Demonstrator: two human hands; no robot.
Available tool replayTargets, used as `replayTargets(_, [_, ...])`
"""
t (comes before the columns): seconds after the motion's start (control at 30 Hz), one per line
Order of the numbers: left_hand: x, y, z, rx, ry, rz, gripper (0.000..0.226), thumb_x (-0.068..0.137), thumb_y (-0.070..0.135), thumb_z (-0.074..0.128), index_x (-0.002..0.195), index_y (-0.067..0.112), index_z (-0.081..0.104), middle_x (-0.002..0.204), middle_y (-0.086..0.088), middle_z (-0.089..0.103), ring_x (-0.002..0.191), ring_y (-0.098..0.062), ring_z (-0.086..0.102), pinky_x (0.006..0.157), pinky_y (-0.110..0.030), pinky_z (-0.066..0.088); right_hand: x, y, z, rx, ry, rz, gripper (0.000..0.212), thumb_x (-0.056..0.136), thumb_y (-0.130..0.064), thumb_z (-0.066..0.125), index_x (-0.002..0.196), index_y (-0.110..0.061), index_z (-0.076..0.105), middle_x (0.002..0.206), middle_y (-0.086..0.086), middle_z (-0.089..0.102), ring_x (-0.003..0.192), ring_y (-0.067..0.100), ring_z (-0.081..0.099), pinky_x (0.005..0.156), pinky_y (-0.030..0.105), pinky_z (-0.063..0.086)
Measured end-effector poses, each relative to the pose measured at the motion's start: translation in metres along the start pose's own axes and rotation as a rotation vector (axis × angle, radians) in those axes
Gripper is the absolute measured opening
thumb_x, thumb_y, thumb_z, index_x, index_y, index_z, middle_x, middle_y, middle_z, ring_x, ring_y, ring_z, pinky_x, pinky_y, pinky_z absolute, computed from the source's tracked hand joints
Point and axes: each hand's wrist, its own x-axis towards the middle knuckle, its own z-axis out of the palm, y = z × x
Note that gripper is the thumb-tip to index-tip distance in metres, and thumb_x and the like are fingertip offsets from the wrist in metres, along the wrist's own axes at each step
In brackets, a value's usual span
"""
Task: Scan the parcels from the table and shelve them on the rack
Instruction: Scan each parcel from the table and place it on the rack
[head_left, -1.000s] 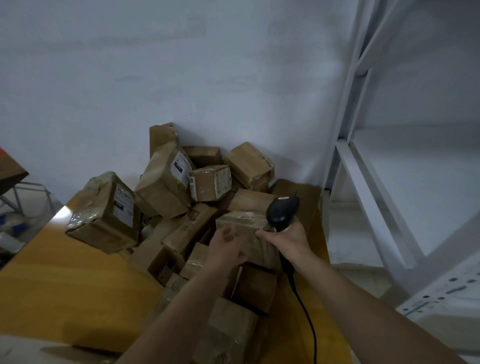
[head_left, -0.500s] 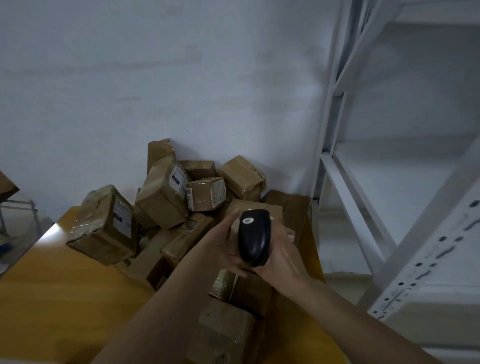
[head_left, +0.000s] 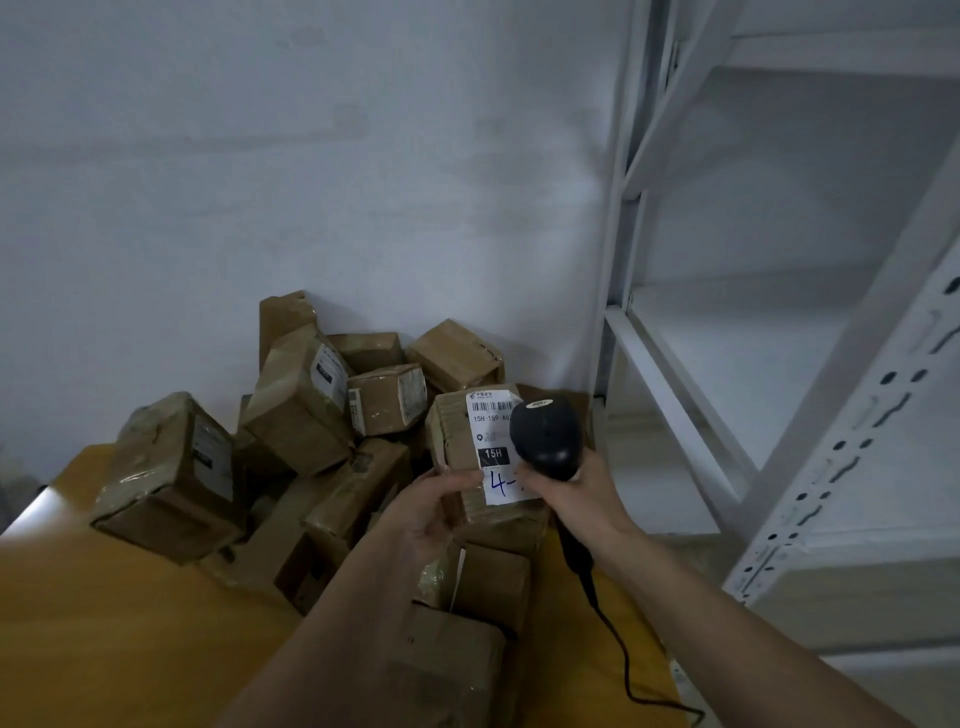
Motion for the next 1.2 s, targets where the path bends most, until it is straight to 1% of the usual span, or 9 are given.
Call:
replayTargets(0.1, [0.007,-0.005,-0.003,-0.002,0.003,0.028,0.065,0.062,-0.004,0.074,0.124,0.007,0.059,0.111,-0.016,0.071,0.098,-0.030,0.069,0.067,-0.036,0.056,-0.005,0.001,-0.004,-0.003,0.025,0.039,0.023,0.087,-0.007,0.066,0.096,-0.028,0.061,0.085,-0.013,0.066,0.069,-0.011,0.061,0.055,0.004,0.046])
replayTargets(0.27, [0.006,-0.017,-0.001,0.083,-0.075,0.033,0.074,0.055,-0.009,0.075,0.125,0.006,0.057,0.113,-0.017,0.070,0.106,-0.034,0.066,0.078,-0.043,0.054,-0.024,0.004,-0.011,-0.044,0.075,0.066,0.021,0.090,-0.006,0.061,0.089,-0.027,0.058,0.085,-0.010,0.065,0.071,-0.005,0.060,0.053,0.005,0.044])
replayTargets(0.47, [-0.016,-0.031,0.008,0.047,-0.190,-0.002,0.074,0.062,-0.014,0.070,0.130,0.009,0.053,0.118,-0.020,0.067,0.104,-0.036,0.066,0.072,-0.045,0.057,-0.059,-0.006,-0.021,-0.014,0.167,0.053,0.039,0.087,-0.015,0.068,0.122,-0.021,0.051,0.109,0.000,0.064,0.089,0.001,0.061,0.059,0.011,0.046])
replayTargets(0.53, [-0.028,-0.037,0.013,0.070,-0.232,0.009,0.073,0.064,-0.017,0.068,0.130,0.011,0.052,0.117,-0.020,0.068,0.103,-0.037,0.067,0.071,-0.046,0.057,-0.073,-0.013,-0.028,0.020,0.145,0.015,0.027,0.088,-0.010,0.066,0.110,-0.021,0.057,0.095,-0.001,0.068,0.076,0.001,0.067,0.054,0.010,0.048])
replayTargets(0.63, [-0.046,-0.045,0.019,0.071,-0.286,0.053,0.073,0.067,-0.017,0.069,0.131,0.013,0.051,0.117,-0.021,0.067,0.105,-0.040,0.066,0.071,-0.046,0.058,-0.099,-0.022,-0.037,0.048,0.088,-0.030,0.023,0.084,-0.014,0.071,0.105,-0.018,0.062,0.088,-0.002,0.072,0.076,0.005,0.071,0.056,0.012,0.051])
replayTargets(0.8, [-0.091,-0.071,0.052,0.069,-0.398,0.138,0.062,0.075,-0.022,0.057,0.129,0.008,0.051,0.113,-0.022,0.068,0.100,-0.040,0.067,0.079,-0.054,0.058,-0.155,-0.028,-0.074,0.010,0.083,-0.094,0.012,0.082,-0.021,0.074,0.089,-0.020,0.065,0.066,-0.008,0.069,0.057,-0.003,0.065,0.053,0.013,0.050])
replayTargets(0.93, [-0.119,-0.105,0.092,0.211,-0.445,0.183,0.093,0.064,-0.011,0.081,0.143,0.010,0.038,0.137,-0.031,0.048,0.119,-0.049,0.054,0.092,-0.061,0.049,-0.205,-0.031,-0.120,0.045,0.123,-0.101,0.010,0.085,-0.021,0.071,0.084,-0.013,0.066,0.057,-0.007,0.067,0.053,0.003,0.064,0.051,0.014,0.047])
replayTargets(1.1, [-0.165,-0.137,0.160,0.326,-0.317,0.276,0.076,0.066,-0.016,0.076,0.128,0.013,0.042,0.128,-0.016,0.057,0.112,-0.033,0.062,0.083,-0.039,0.058,-0.259,-0.034,-0.173,0.097,0.235,-0.115,0.020,0.085,-0.024,0.071,0.083,-0.005,0.066,0.062,0.004,0.063,0.055,0.013,0.059,0.053,0.024,0.049])
replayTargets(1.2, [-0.179,-0.147,0.194,0.296,-0.250,0.291,0.095,0.051,-0.006,0.085,0.129,0.020,0.037,0.129,-0.012,0.056,0.115,-0.030,0.059,0.084,-0.038,0.055,-0.285,-0.040,-0.202,0.127,0.257,-0.130,0.020,0.086,-0.021,0.071,0.081,-0.003,0.065,0.062,0.008,0.063,0.051,0.015,0.057,0.051,0.025,0.046])
